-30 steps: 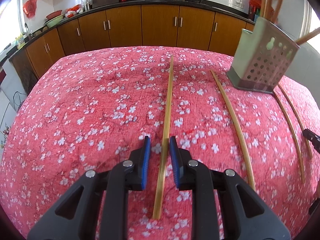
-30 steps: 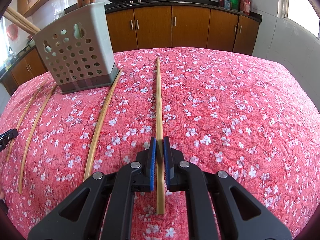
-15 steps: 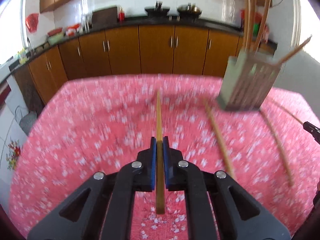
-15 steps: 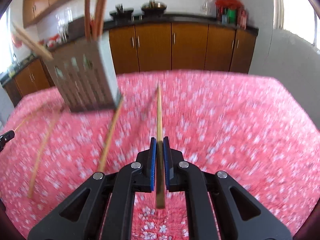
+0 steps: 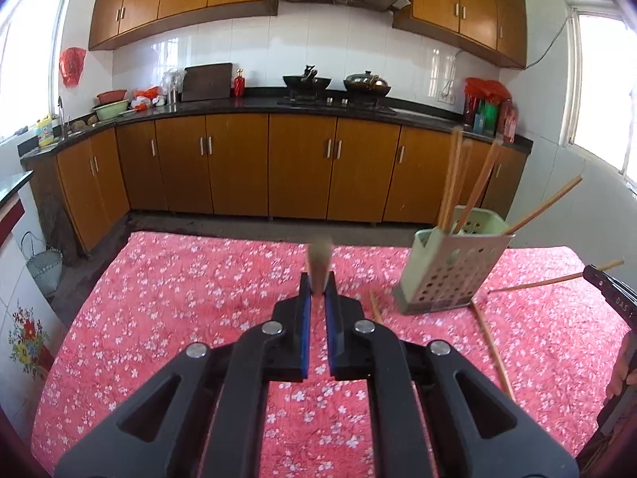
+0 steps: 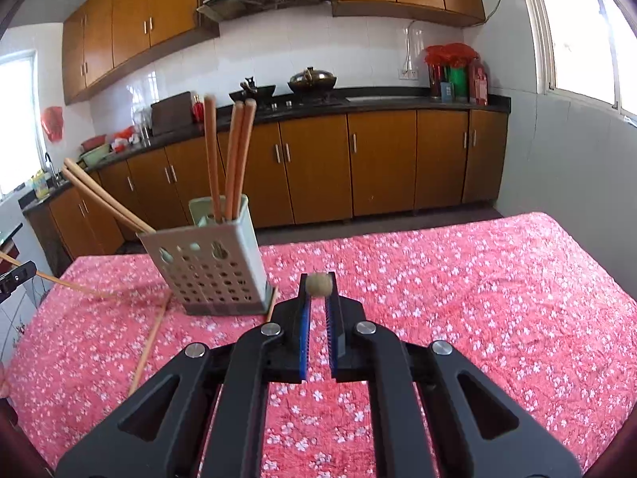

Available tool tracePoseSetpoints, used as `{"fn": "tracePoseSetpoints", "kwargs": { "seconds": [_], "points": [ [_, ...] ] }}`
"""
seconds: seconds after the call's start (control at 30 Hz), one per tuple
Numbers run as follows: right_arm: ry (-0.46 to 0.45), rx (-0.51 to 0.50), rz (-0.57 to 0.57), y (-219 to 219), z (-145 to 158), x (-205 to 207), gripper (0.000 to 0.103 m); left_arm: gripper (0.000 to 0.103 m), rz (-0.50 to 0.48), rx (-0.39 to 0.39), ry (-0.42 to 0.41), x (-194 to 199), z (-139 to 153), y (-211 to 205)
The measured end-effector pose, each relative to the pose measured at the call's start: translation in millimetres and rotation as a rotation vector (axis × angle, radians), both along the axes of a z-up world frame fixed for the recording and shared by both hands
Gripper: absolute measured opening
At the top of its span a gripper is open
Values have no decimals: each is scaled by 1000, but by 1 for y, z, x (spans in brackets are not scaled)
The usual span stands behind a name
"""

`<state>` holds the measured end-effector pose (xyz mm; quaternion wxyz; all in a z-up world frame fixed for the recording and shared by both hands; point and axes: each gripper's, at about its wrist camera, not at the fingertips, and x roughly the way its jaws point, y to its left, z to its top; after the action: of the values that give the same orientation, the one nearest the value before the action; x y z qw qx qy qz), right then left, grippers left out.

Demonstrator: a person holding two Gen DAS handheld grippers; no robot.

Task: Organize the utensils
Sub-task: 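Lift the chopsticks with both tools and carry them above the grey holder, then open both tools to release the chopsticks into the grey holder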

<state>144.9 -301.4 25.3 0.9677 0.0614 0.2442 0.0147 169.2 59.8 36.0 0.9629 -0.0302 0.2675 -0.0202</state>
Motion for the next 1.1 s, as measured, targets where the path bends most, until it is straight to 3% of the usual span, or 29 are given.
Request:
{"fn": "tracePoseSetpoints", "kwargs": {
  "seconds": [0.4,0.6,0.93,1.1],
  "points": [
    [-209,96,119,8,88,-17,8,8,-161,-38,-121,-25,74,-32],
    [-337,87,132,22,119,-15,8,8,-239,-78,-187,-38,104,-55],
    [-406,75,77,43,116,20,8,8,-170,-114,-336,1,132,-92],
    [-331,89,79,47,93,42,8,8,-178,-106,-305,29,112,-104]
  ]
}}
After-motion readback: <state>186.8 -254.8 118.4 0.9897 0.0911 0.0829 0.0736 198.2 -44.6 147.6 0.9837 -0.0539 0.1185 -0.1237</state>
